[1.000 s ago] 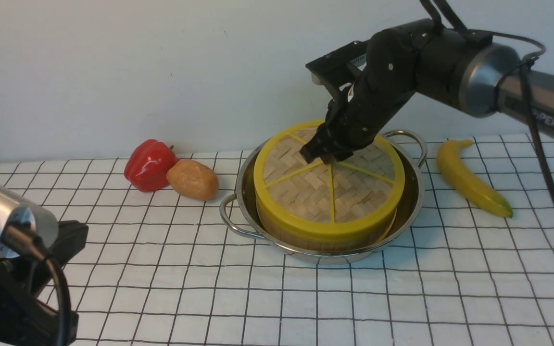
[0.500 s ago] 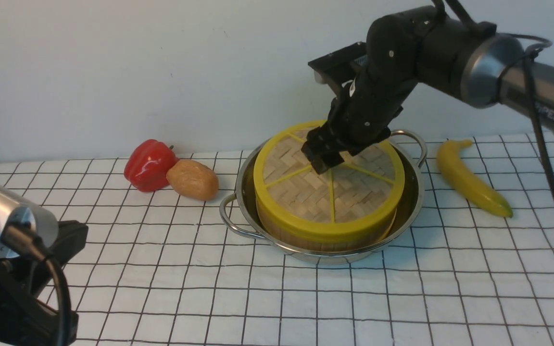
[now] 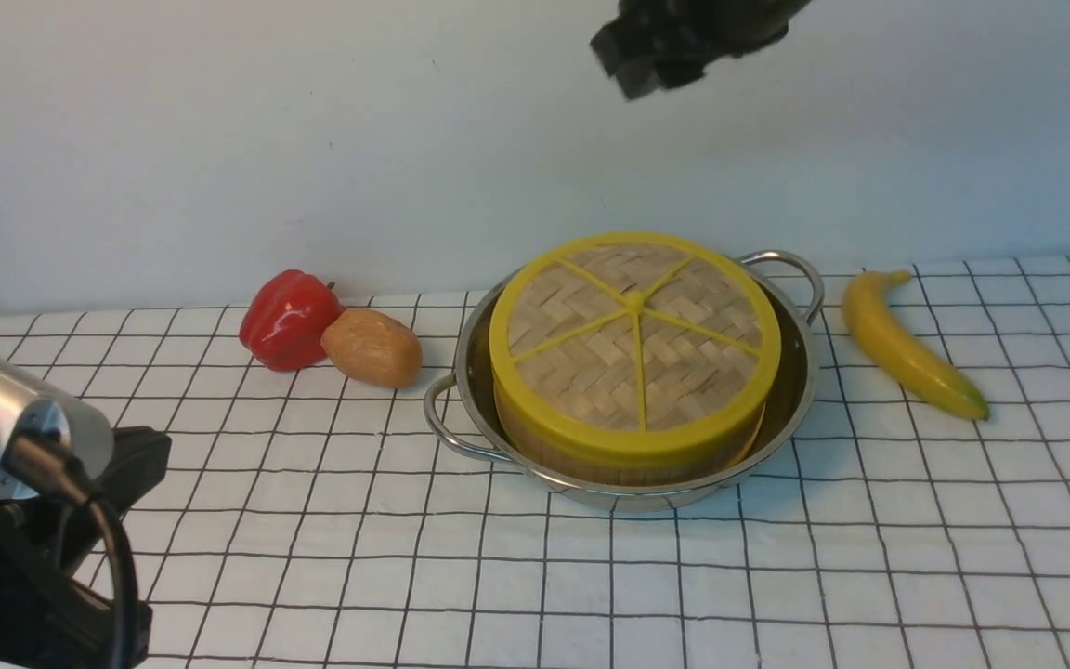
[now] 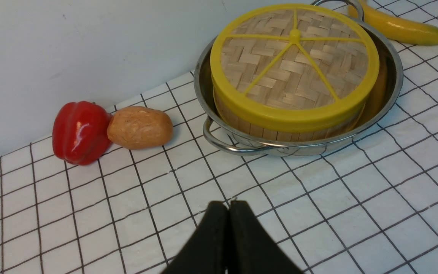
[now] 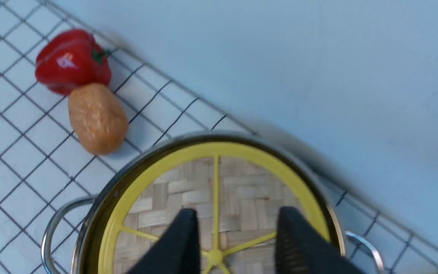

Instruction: Place the steamer in the pot on the white tablecloth, and put the lid on the steamer.

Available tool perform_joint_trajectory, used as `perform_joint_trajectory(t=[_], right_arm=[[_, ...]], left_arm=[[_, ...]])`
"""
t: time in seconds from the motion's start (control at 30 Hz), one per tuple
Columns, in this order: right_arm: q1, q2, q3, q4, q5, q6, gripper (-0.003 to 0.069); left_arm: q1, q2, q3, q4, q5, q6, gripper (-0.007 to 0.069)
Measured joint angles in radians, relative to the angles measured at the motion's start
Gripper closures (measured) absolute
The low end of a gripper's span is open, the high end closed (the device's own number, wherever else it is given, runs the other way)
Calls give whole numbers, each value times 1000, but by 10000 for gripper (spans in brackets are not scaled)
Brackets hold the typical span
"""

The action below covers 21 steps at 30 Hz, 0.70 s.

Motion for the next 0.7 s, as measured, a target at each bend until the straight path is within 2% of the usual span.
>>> perform_joint_trajectory(t=[0.07, 0.17, 0.53, 0.7], right_arm=[[0, -60, 0, -21, 0, -3, 607], [0, -145, 0, -33, 0, -11, 668], [0, -361, 11, -15, 0, -43, 670], [0, -505, 215, -31, 0, -50, 670]], left_arm=[[0, 0, 0, 0, -3, 0, 633], [0, 0, 0, 0, -14, 0, 633], [0, 0, 0, 0, -23, 0, 621], [0, 0, 0, 0, -23, 0, 613]])
